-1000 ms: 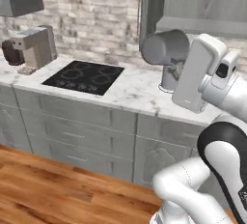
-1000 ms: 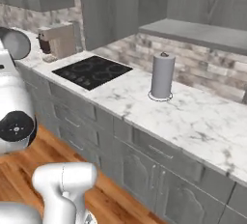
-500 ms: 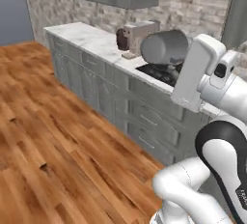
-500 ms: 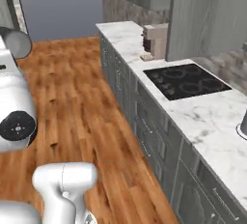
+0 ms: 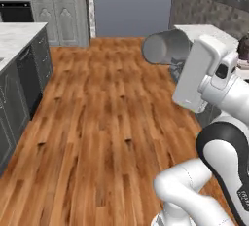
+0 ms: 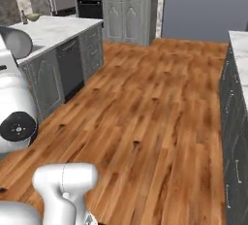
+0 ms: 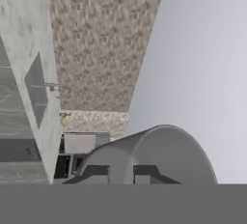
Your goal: There is a bowl on the dining counter. Grab a lemon wedge from the fridge and place it in the bowl. Then get the liquor bottle and glass cup from the cabinet and place them next to the bowl.
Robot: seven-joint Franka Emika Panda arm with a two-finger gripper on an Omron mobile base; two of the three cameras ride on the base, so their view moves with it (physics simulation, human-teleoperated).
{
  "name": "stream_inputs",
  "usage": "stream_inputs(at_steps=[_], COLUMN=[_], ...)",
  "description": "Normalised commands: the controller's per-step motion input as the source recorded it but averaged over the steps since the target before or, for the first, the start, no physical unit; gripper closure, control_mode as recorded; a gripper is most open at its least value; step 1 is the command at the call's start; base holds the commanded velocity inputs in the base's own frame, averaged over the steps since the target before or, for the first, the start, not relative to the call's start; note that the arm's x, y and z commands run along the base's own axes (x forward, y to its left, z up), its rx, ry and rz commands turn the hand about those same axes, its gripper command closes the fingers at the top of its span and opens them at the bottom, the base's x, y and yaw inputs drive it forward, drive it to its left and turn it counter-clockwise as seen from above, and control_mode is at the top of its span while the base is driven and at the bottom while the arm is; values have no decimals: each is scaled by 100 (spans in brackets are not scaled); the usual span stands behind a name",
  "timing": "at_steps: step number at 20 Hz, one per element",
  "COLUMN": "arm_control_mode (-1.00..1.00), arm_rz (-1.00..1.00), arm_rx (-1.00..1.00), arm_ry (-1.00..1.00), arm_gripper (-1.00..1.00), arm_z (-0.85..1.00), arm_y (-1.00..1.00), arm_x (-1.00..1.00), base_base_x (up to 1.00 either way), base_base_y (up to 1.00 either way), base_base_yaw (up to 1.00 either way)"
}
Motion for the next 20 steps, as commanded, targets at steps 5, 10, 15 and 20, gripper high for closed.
stream_inputs(at_steps=[5,10,15,20], arm_control_mode=[100,100,100,100], arm_rz=[0,0,0,0], arm_rx=[0,0,0,0], arm_ry=[0,0,0,0], arm_gripper=[100,100,100,100], arm_z=[0,0,0,0], arm_y=[0,0,0,0], arm_x=[0,0,0,0], base_base_x=[49,60,69,73], base_base_y=[-49,-76,-85,-93], base_base_yaw=[68,48,39,33])
